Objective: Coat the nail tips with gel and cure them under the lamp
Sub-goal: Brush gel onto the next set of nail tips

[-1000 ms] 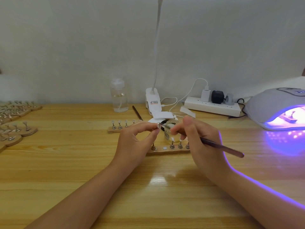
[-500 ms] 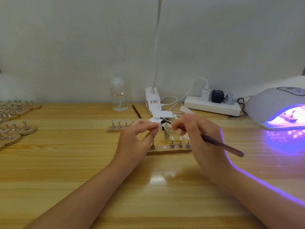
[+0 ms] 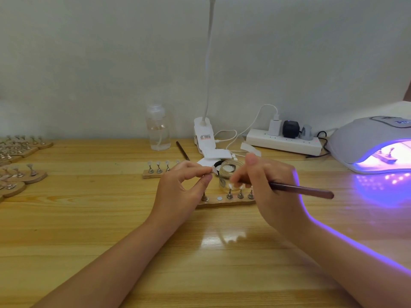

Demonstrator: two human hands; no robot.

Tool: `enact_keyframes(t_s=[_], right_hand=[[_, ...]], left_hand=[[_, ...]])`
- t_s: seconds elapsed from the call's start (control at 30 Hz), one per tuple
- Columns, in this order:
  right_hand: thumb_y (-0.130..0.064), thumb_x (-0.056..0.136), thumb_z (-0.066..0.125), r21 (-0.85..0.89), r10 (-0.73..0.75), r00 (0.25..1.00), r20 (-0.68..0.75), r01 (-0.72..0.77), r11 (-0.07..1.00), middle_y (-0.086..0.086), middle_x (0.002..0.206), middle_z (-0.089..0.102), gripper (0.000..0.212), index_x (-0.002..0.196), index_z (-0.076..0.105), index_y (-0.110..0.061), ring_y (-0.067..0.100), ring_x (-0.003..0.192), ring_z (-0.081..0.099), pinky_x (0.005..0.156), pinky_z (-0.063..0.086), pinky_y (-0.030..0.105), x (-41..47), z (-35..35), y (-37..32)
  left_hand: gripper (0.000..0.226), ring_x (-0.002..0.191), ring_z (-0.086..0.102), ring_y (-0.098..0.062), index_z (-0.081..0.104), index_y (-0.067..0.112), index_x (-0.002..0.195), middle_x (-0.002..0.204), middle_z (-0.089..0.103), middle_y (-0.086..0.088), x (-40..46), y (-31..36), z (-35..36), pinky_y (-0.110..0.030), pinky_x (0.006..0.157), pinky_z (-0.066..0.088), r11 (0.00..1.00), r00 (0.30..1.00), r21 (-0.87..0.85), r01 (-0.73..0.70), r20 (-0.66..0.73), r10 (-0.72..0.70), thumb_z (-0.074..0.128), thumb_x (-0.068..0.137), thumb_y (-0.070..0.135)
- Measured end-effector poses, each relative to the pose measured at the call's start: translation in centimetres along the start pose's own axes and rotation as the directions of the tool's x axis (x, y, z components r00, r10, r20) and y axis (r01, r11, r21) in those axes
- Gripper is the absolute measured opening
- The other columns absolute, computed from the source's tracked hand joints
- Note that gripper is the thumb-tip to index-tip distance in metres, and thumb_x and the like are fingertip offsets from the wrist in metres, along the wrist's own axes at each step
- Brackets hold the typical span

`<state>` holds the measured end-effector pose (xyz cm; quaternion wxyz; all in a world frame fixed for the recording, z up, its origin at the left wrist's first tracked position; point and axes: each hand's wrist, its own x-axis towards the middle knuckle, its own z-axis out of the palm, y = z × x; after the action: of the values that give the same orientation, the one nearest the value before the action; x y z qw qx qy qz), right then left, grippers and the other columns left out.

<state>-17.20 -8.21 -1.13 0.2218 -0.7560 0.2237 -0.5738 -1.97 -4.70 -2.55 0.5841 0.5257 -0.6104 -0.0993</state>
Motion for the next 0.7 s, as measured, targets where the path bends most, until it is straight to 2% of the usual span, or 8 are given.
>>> enact_keyframes(t_s=[0.1, 0.2, 0.27, 0.33, 0.5, 0.6, 0.7], right_hand=[[-0.034, 0.091, 0.038, -0.083, -0.051, 0.999, -0.002, 0.051, 0.995, -0.005, 0.062, 0.065, 0.046, 0.068, 0.07, -0.012, 0.005, 0.064, 0.06, 0.061, 0.049, 0.027, 0.1, 0.03, 0.04], [-0.043, 0.089, 0.037, 0.004, 0.071, 0.997, 0.028, -0.071, 0.997, -0.003, 0.054, 0.062, 0.052, 0.057, 0.067, -0.014, 0.007, 0.052, 0.059, 0.053, 0.049, 0.03, -0.17, 0.0, 0.13], [-0.037, 0.091, 0.037, -0.024, -0.018, 1.0, -0.002, 0.018, 1.0, -0.003, 0.055, 0.063, 0.051, 0.061, 0.069, -0.011, 0.006, 0.054, 0.059, 0.052, 0.049, 0.027, -0.06, -0.04, 0.19], [-0.03, 0.092, 0.038, -0.111, -0.114, 0.993, -0.011, 0.112, 0.987, -0.001, 0.062, 0.066, 0.044, 0.069, 0.07, -0.011, 0.006, 0.062, 0.06, 0.058, 0.048, 0.027, 0.22, -0.05, 0.15], [-0.031, 0.092, 0.037, -0.101, -0.093, 0.995, -0.032, 0.089, 0.991, -0.002, 0.059, 0.065, 0.049, 0.063, 0.07, -0.009, 0.008, 0.059, 0.061, 0.056, 0.049, 0.038, -0.12, -0.11, 0.44], [-0.026, 0.092, 0.039, -0.165, -0.186, 0.981, -0.052, 0.176, 0.97, -0.007, 0.068, 0.065, 0.041, 0.071, 0.071, -0.01, 0.006, 0.067, 0.062, 0.063, 0.05, 0.033, 0.07, -0.02, 0.49], [-0.032, 0.092, 0.038, -0.135, -0.098, 0.994, -0.04, 0.092, 0.987, -0.007, 0.064, 0.065, 0.046, 0.067, 0.071, -0.01, 0.006, 0.064, 0.06, 0.062, 0.049, 0.034, -0.12, -0.12, 0.61]], left_hand=[[0.033, 0.079, 0.055, 0.011, 0.065, 0.035, 0.081, 0.077, 0.061, 0.015, -0.02, -0.04, -0.05, -0.001, 0.073, 0.036, 1.0, 1.0, -0.001, -0.001, -0.005, 0.001, 0.069, 0.075, 0.003], [0.033, 0.078, 0.055, 0.012, 0.065, 0.035, 0.079, 0.076, 0.061, 0.014, -0.03, -0.08, 0.05, 0.0, 0.073, 0.035, 1.0, 1.0, -0.002, 0.002, -0.015, -0.002, 0.07, 0.075, 0.003], [0.033, 0.078, 0.055, 0.011, 0.065, 0.034, 0.08, 0.076, 0.061, 0.014, 0.01, -0.13, 0.06, 0.0, 0.073, 0.035, 1.0, 1.0, -0.001, -0.002, -0.02, 0.002, 0.07, 0.074, 0.003], [0.032, 0.078, 0.055, 0.011, 0.065, 0.034, 0.08, 0.077, 0.061, 0.013, 0.02, -0.14, 0.03, -0.001, 0.073, 0.036, 1.0, 1.0, 0.0, -0.002, -0.016, 0.002, 0.07, 0.074, 0.003], [0.033, 0.079, 0.055, 0.011, 0.064, 0.036, 0.078, 0.078, 0.062, 0.013, 0.0, 0.0, -0.02, -0.001, 0.074, 0.035, 1.0, 1.0, -0.004, 0.006, -0.018, -0.006, 0.07, 0.075, 0.004], [0.031, 0.079, 0.055, 0.011, 0.065, 0.034, 0.079, 0.078, 0.062, 0.013, 0.01, -0.04, -0.01, 0.0, 0.074, 0.035, 1.0, 1.0, -0.003, 0.005, -0.019, -0.005, 0.07, 0.075, 0.004], [0.03, 0.079, 0.055, 0.011, 0.066, 0.033, 0.08, 0.078, 0.062, 0.013, 0.01, -0.06, 0.0, -0.001, 0.074, 0.036, 1.0, 1.0, -0.006, 0.008, -0.018, -0.008, 0.07, 0.075, 0.004]])
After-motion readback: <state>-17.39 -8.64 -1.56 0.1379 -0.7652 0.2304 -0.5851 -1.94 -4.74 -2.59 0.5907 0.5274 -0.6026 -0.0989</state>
